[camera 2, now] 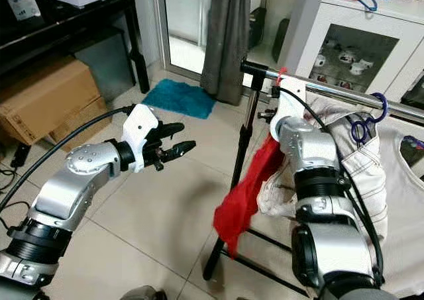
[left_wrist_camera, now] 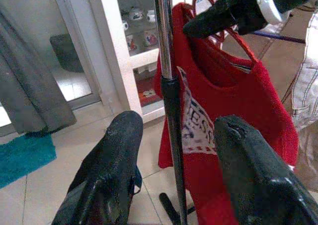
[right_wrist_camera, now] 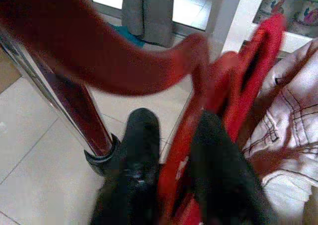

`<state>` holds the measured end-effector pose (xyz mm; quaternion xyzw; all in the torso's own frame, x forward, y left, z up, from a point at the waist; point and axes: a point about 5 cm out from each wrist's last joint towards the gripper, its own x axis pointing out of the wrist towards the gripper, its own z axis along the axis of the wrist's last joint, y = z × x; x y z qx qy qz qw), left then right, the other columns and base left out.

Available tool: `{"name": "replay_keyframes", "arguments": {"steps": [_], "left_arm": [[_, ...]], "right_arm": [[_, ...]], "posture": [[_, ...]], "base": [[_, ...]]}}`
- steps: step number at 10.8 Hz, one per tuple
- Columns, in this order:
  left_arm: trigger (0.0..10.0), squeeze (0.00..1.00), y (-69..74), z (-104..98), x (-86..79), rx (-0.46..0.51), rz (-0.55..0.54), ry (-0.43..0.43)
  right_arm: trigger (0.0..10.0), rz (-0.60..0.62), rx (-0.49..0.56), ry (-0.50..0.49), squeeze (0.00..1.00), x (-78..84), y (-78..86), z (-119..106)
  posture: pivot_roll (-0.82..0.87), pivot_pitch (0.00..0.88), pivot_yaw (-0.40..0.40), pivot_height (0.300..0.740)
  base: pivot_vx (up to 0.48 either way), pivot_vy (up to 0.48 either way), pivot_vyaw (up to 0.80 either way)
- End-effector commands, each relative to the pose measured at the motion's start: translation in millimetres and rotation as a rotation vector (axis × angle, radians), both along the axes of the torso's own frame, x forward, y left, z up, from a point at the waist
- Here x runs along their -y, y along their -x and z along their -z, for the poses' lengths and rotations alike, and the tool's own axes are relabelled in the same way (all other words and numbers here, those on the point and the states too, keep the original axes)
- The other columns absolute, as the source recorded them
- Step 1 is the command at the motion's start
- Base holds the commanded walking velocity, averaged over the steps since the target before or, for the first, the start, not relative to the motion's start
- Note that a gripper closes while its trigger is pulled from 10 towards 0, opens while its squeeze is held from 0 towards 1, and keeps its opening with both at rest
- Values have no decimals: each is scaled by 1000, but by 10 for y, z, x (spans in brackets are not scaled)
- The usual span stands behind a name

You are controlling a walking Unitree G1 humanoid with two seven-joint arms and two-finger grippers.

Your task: Hang hanger

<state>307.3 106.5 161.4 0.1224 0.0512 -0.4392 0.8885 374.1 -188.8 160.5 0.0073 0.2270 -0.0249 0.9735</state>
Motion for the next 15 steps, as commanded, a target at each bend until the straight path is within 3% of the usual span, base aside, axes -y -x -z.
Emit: {"name": "replay_keyframes", "arguments": {"steps": [1, 6, 7, 8, 10, 12, 13, 14, 15], "left_arm": [[10000, 0, 25, -9, 1, 10, 0, -18], [10000, 0, 55, 5, 33, 22, 4, -41], [10000, 0, 59, 8, 41, 24, 10, -46], [10000, 0, 65, 11, 48, 23, 19, -47], [10000, 0, 54, 17, 64, 20, 32, -56], [10000, 0, 51, 16, 86, 20, 44, -58], [10000, 0, 54, 18, 83, 20, 45, -58], [10000, 0, 55, 19, 77, 20, 44, -59], [10000, 0, 55, 20, 73, 20, 44, -60]], "right_arm": [[10000, 15, 12, 7, 1000, 49, 25, -77], [10000, -22, -3, 22, 1000, -2, 256, -257], [10000, -12, -36, 38, 698, 12, 282, -200], [10000, -11, -44, 33, 0, 6, 294, -162], [10000, 17, -59, 16, 0, 5, 236, -116], [4353, 30, -57, 15, 0, 33, 167, -111], [784, 24, -53, 16, 0, 30, 148, -114], [0, 15, -27, 9, 0, 22, 114, -134], [0, 5, -21, 2, 0, 11, 90, -142]], "posture": [[18, 0, -40, 740], [4, 0, -42, 740], [1, 0, -39, 740], [-5, 0, -34, 740], [-18, 0, -21, 740], [-22, 0, -19, 740], [-20, 0, -20, 740], [-17, 0, -25, 740], [-14, 0, -26, 740]], "base": [[0, 0, 0], [0, 0, 0], [0, 0, 0], [0, 0, 0], [0, 0, 0], [0, 0, 0], [0, 0, 0], [0, 0, 0], [0, 0, 0]]}}
